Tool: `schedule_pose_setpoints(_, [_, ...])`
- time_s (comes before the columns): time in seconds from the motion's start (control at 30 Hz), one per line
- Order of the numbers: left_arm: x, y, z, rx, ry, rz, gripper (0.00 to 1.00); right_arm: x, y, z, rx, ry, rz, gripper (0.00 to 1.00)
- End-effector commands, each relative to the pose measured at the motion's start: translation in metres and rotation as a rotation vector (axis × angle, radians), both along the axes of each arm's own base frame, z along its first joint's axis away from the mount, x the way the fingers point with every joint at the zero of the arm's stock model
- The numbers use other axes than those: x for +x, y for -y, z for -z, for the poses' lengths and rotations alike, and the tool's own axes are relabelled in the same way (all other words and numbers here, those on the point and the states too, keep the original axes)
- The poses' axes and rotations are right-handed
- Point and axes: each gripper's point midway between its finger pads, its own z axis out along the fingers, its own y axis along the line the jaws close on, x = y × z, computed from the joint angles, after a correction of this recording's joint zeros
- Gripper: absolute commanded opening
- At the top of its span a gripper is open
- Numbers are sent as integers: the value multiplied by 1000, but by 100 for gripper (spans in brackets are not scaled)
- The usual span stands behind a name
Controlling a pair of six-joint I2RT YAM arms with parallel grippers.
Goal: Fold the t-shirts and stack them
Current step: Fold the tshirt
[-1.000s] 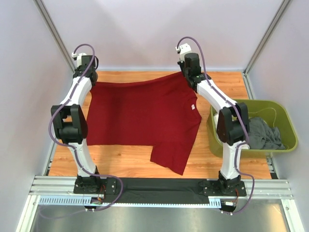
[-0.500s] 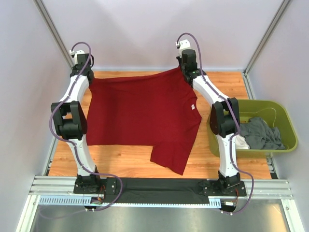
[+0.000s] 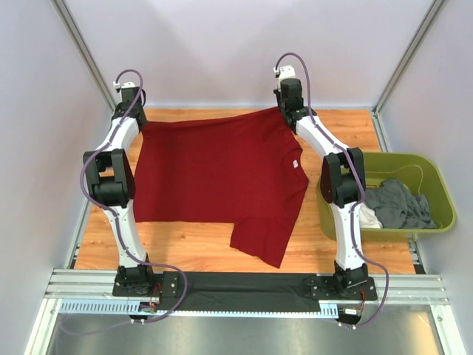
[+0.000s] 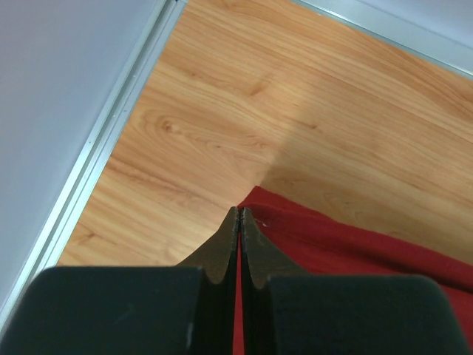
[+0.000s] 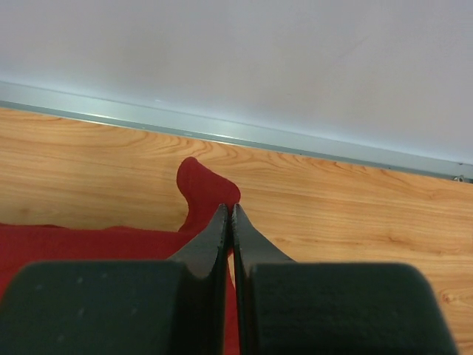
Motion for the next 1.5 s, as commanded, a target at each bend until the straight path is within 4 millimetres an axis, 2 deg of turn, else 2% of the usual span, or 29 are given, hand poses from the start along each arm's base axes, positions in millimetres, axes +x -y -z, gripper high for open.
schedule_pose_setpoints(0.0, [17,-14,-22,-16,97,11,0,8,8,-23,77,64,37,0])
schedule_pose_setpoints(0.13, [15,-24,-17,-27,92,-3,0,5,10,-18,79,64,45,0])
schedule_pose_setpoints(0.47, [15,-20,-2,-56,64,60,0,-8,19,-11,61,19,63,0])
schedule_pose_setpoints(0.5, [13,-19,0,-55,56,60,0,-11,20,-16,58,22,63,0])
schedule_pose_setpoints(0.53, [11,-21,1,-51,53,58,0,-15,22,-9,47,5,68,0])
schedule_pose_setpoints(0.57, [10,-20,1,-51,47,63,0,-18,23,-13,47,8,68,0])
schedule_pose_setpoints(0.9, [-20,-27,6,-7,-13,45,0,-45,21,6,79,-84,53,0])
schedule_pose_setpoints(1.07, [-32,-28,10,10,-35,55,0,-59,24,3,80,-107,47,0])
schedule_pose_setpoints(1.47, [-43,-38,9,72,-77,36,0,-91,21,26,109,-221,28,0])
